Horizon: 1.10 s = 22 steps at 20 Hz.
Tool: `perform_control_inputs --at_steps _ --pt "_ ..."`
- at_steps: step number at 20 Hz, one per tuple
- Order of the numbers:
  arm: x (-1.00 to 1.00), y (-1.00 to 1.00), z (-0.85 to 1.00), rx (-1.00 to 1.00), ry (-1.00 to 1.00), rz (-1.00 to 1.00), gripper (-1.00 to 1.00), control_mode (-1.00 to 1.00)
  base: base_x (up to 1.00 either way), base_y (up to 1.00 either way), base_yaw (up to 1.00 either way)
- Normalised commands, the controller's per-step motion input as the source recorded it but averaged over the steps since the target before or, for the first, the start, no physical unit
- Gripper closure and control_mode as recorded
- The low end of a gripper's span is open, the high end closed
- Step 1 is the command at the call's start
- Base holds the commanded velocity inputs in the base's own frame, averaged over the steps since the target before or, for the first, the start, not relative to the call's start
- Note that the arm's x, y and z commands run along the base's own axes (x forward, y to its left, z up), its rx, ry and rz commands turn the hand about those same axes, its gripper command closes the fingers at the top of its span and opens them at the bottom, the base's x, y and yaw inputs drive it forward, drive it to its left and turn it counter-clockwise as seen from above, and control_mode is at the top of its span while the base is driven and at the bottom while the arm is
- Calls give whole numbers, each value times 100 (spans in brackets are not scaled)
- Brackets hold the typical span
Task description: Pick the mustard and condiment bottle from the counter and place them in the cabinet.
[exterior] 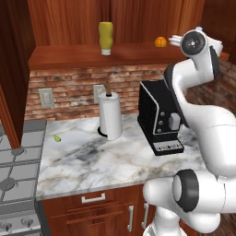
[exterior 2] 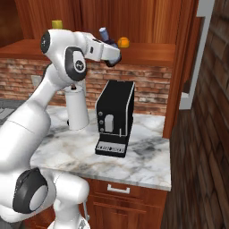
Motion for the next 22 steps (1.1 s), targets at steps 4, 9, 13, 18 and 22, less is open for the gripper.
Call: perform_control_inputs --at_steps 4,9,13,18,22 --pt "56 -11 -2 7 1 0 100 -100 0 0 0" --pt "46 -7 -7 5 2 0 100 -100 0 0 0" --pt "38 -6 -10 4 1 0 100 -100 0 0 0" --pt "39 -8 -7 3 1 0 100 -100 0 0 0" --pt "38 -11 -4 0 0 0 100 -100 0 0 0"
